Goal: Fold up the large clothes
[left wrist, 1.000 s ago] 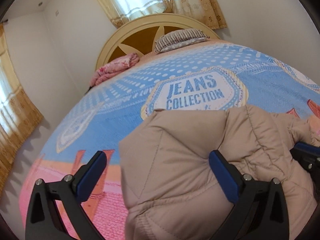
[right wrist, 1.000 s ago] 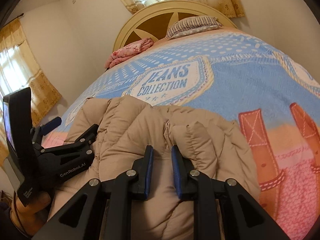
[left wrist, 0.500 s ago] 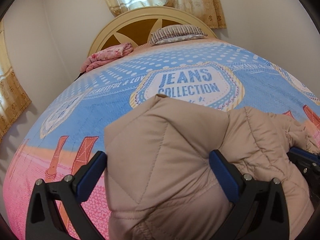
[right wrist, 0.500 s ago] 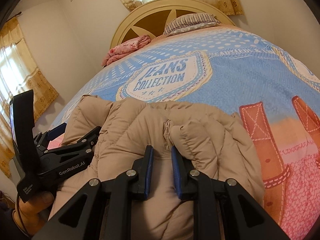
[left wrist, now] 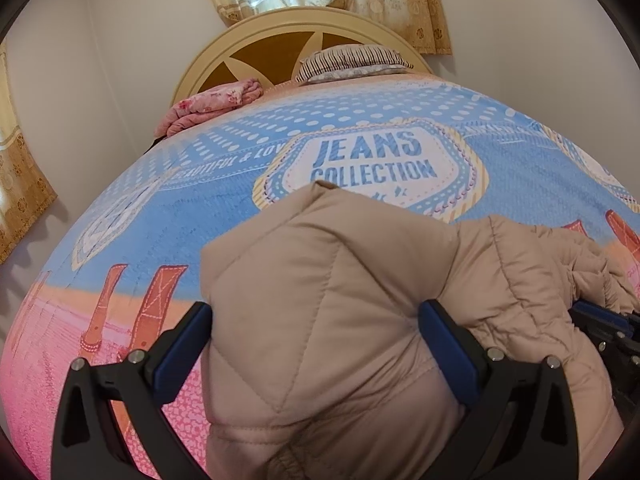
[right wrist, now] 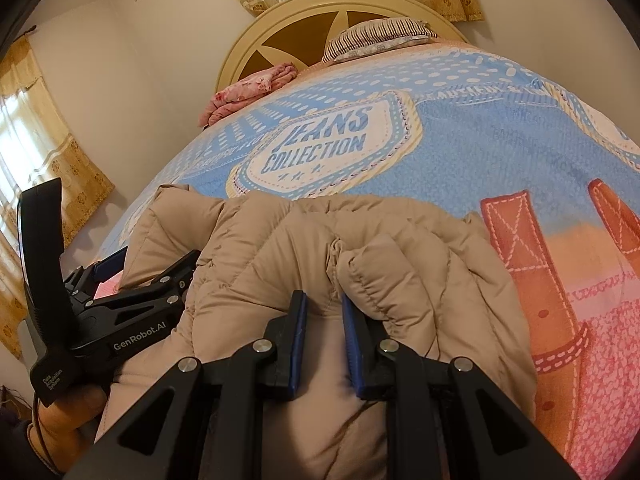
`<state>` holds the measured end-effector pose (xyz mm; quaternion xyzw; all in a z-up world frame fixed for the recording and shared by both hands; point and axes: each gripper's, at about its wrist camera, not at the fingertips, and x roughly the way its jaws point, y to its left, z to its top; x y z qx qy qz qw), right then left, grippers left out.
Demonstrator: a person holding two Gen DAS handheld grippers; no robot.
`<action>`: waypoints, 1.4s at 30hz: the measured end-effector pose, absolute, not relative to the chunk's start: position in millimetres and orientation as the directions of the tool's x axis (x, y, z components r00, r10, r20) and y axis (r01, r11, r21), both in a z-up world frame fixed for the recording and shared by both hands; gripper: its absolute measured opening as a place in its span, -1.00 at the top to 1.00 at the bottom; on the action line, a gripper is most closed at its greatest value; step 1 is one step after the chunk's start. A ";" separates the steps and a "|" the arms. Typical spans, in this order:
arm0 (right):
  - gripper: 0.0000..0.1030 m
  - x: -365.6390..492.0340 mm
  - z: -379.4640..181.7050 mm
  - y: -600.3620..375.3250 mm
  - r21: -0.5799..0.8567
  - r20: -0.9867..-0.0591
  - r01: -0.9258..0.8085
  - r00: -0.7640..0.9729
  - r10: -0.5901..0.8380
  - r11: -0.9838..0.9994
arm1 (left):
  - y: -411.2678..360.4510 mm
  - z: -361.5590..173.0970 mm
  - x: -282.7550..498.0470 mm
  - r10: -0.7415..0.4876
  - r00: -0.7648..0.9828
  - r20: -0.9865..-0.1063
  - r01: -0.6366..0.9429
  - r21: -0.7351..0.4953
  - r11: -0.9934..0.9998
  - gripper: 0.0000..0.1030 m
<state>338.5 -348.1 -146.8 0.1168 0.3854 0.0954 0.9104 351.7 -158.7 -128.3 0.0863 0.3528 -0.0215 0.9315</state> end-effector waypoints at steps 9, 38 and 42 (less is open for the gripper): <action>0.64 339.3 -149.6 -346.6 0.283 -0.689 -0.080 0.676 0.261 0.956 | -160.2 -130.9 352.9 0.020 0.746 -0.665 0.100 0.142 0.985 -1.00; -0.98 284.2 -114.0 -421.7 0.354 -0.682 -0.024 0.677 0.275 0.935 | -35.6 -108.2 269.9 -0.397 0.656 -0.642 0.262 -0.300 0.917 -1.00; -0.98 281.4 -140.6 -427.7 0.444 -0.690 -0.026 0.628 0.360 0.896 | -41.4 -140.9 269.5 -0.457 0.571 -0.682 0.282 -0.360 0.889 -1.00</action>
